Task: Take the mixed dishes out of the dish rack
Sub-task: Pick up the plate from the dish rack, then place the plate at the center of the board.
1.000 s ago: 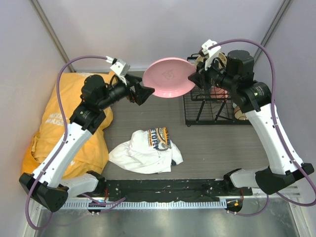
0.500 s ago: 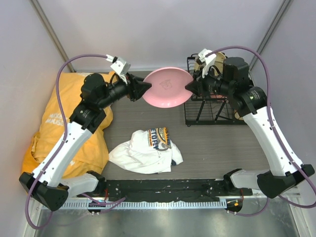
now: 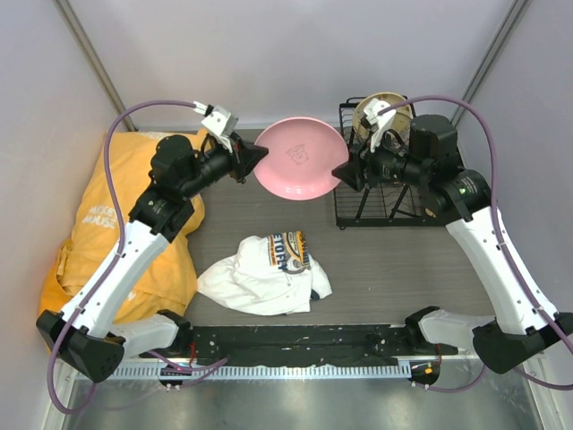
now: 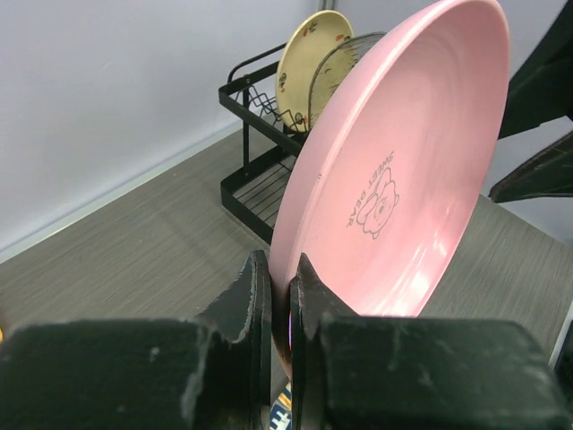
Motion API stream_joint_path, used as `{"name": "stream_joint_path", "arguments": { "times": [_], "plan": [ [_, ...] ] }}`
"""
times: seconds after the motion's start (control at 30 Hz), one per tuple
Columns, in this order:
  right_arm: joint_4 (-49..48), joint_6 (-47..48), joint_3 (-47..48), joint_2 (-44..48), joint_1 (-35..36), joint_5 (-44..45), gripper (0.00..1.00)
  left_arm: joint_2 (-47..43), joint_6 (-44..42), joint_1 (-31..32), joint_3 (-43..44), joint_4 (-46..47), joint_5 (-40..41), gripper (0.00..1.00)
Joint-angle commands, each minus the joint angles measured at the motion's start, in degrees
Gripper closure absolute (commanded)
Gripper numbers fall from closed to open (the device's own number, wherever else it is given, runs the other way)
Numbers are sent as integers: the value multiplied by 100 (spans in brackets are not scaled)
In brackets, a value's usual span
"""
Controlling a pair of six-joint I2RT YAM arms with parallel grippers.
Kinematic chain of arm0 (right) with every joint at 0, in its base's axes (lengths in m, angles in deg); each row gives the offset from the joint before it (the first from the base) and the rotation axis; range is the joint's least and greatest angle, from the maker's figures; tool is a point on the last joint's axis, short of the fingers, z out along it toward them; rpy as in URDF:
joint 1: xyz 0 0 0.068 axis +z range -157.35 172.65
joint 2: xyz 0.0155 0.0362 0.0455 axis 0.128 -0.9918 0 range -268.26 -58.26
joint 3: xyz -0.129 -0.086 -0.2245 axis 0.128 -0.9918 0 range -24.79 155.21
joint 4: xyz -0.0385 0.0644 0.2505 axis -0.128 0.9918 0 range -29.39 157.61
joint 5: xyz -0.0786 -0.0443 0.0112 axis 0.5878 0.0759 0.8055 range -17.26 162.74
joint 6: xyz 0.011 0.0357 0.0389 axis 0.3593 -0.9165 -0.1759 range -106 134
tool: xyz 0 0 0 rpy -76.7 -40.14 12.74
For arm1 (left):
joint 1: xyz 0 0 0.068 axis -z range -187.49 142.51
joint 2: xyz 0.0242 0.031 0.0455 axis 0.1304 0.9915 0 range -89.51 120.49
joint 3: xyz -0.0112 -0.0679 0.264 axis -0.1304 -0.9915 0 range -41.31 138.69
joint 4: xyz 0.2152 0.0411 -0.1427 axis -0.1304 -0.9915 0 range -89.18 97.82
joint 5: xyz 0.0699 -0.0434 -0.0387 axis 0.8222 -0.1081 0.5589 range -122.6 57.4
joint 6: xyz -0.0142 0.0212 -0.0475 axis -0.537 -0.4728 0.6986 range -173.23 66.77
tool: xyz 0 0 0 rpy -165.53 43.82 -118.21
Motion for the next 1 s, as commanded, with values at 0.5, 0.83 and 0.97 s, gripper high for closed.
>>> {"name": "stream_joint_path", "arguments": {
  "times": [0.5,0.83,0.97],
  "plan": [
    [-346,327,-706,770,9,2339,11,949,0,-675,768,-410,1443,100],
    [-583,432,-1382,1175,1,2894,11,2830,1099,-1757,1629,-384,442,100],
    [-601,450,-1506,1184,1,2929,11,3725,1529,-1757,1981,-393,239,100]
  ]
}}
